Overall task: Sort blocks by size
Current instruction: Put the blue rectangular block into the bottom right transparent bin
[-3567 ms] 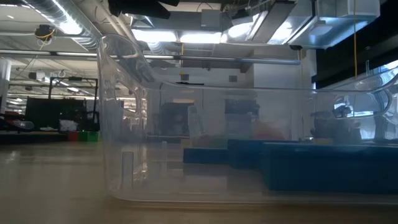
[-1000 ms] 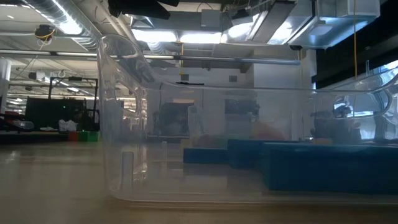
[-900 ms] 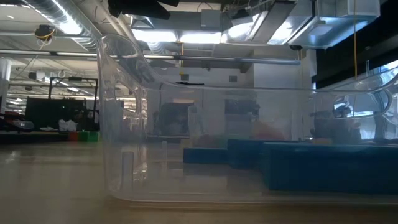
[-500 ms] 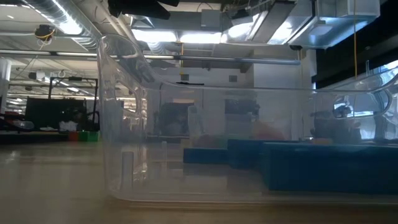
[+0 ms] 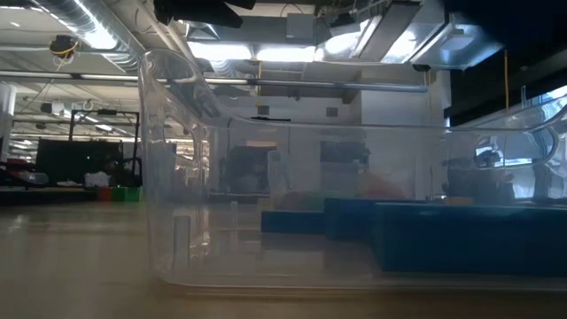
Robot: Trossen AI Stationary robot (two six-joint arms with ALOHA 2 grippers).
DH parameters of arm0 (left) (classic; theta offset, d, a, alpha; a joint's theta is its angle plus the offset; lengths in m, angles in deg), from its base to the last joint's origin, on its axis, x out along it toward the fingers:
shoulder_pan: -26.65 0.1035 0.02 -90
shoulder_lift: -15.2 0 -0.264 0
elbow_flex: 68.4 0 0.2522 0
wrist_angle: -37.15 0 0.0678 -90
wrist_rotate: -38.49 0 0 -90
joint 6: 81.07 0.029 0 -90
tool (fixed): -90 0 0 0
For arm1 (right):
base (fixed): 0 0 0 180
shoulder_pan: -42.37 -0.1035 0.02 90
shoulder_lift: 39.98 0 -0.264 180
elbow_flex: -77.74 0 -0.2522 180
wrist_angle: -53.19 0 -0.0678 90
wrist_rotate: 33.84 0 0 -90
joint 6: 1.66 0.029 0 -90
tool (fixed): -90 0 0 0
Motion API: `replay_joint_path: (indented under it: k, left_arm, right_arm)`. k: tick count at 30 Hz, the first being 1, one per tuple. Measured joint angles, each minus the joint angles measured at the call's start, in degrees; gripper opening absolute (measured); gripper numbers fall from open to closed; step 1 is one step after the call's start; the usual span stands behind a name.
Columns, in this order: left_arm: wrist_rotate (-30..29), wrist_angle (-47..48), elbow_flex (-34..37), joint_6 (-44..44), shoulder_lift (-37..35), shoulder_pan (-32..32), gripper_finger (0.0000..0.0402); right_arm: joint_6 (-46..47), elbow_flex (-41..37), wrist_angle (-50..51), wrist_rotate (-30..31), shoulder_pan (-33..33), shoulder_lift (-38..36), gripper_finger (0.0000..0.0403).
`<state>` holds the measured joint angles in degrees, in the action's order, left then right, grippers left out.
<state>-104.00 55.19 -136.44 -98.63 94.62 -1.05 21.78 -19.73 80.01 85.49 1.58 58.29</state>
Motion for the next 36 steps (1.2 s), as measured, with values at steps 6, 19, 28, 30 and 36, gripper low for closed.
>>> replay_joint_path:
  k: [6,19,28,30,36]
  left_arm:
    - [-0.01,0.00,0.00,0.40,0.00,-0.01,0.0210]
    - [-0.01,0.00,0.00,0.46,0.00,-0.02,0.0210]
    - [-0.01,0.00,0.00,0.63,0.00,-0.02,0.0210]
    - [-0.01,0.00,0.00,0.63,0.00,-0.01,0.0210]
    - [-0.01,0.00,0.00,0.63,0.00,0.00,0.0210]
  right_arm:
    - [-1.70,0.00,-2.52,-2.30,3.48,4.61,0.0077]
    - [-1.33,-0.02,-2.58,-9.06,4.96,10.83,0.0078]
    - [0.22,-0.04,-2.74,-9.47,4.95,11.07,0.0079]
    - [0.59,-0.04,-2.73,-9.47,4.95,11.07,0.0082]
    - [0.72,-0.04,-2.74,-10.76,4.97,11.07,0.0122]
